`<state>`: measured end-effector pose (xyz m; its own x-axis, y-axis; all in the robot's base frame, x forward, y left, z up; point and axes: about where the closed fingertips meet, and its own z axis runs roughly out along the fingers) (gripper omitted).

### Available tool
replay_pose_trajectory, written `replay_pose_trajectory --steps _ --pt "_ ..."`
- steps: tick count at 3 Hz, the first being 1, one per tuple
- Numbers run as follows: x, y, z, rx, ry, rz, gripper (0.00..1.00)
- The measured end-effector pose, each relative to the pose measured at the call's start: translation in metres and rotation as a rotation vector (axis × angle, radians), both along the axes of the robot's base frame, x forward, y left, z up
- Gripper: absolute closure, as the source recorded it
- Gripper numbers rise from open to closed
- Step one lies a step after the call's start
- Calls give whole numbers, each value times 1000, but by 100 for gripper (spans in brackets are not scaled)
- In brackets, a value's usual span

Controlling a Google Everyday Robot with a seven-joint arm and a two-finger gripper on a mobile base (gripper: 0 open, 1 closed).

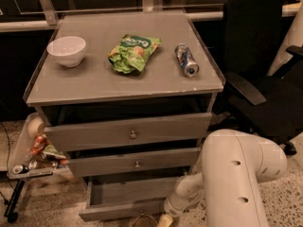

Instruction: Open bottom drawer

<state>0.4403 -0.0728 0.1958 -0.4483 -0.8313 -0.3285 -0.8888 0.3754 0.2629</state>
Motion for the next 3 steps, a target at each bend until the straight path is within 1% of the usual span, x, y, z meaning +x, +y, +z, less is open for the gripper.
replay_pose_trajectory --steps 1,2,3 --pt "5 4 1 6 -3 22 0" --pt "-3 3 -4 23 23 40 0" --pt "-3 3 -2 23 23 40 0"
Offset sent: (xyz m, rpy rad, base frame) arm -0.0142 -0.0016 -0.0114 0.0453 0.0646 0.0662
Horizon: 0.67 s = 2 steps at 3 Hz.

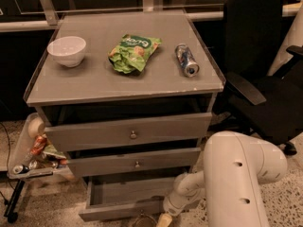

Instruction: Open bottom drawer

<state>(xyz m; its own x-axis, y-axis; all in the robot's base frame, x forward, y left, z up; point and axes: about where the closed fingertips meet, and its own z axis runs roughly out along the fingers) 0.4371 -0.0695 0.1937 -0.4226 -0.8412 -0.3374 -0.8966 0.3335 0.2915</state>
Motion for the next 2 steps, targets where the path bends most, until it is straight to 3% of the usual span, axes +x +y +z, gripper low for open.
replay_pose_trajectory --steps 1,2 --pt "-16 -5 -4 -4 31 1 0" --pt "-15 -4 -1 -4 31 1 0"
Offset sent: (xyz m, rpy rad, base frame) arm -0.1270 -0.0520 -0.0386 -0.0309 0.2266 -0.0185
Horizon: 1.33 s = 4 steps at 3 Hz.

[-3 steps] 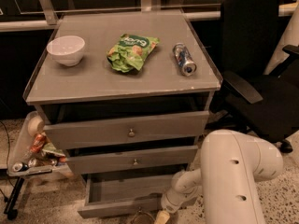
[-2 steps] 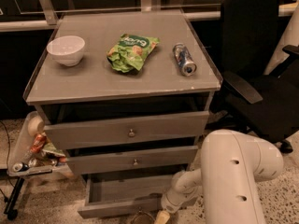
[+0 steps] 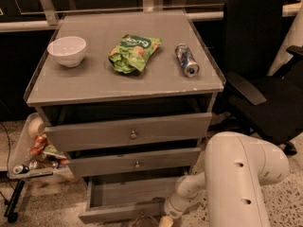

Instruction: Open bottom drawer

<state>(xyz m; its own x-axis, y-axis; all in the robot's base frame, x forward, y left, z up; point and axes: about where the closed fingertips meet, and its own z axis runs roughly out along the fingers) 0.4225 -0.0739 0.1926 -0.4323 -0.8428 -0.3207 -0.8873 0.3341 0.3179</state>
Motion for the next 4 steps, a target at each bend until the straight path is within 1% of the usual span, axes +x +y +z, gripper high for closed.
replay_pose_trajectory --steps 1,2,3,4 --pt "-9 -3 -1 -4 23 -1 0" --pt "-7 -2 3 -4 23 -1 0" --pt "-14 -4 2 -6 38 -5 0" --pt "-13 -3 4 -6 38 -5 0"
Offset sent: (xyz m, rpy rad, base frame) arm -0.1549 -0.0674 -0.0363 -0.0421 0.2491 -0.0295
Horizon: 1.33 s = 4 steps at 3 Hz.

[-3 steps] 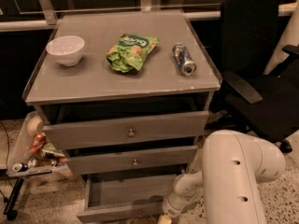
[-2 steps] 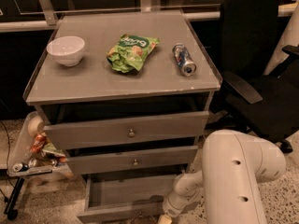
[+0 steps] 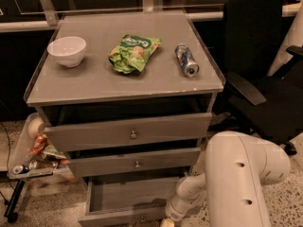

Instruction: Open bottom drawer

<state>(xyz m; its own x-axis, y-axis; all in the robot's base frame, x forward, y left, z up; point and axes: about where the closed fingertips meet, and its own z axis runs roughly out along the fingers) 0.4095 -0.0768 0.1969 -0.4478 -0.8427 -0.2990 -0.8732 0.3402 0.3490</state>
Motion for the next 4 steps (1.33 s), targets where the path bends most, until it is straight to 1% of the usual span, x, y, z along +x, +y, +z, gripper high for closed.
replay_pose_trajectory --steps 1,3,4 --pt "-8 -2 2 -1 17 -2 0" --pt "-9 -2 2 3 26 1 0" --pt "-17 -7 0 1 45 -3 0"
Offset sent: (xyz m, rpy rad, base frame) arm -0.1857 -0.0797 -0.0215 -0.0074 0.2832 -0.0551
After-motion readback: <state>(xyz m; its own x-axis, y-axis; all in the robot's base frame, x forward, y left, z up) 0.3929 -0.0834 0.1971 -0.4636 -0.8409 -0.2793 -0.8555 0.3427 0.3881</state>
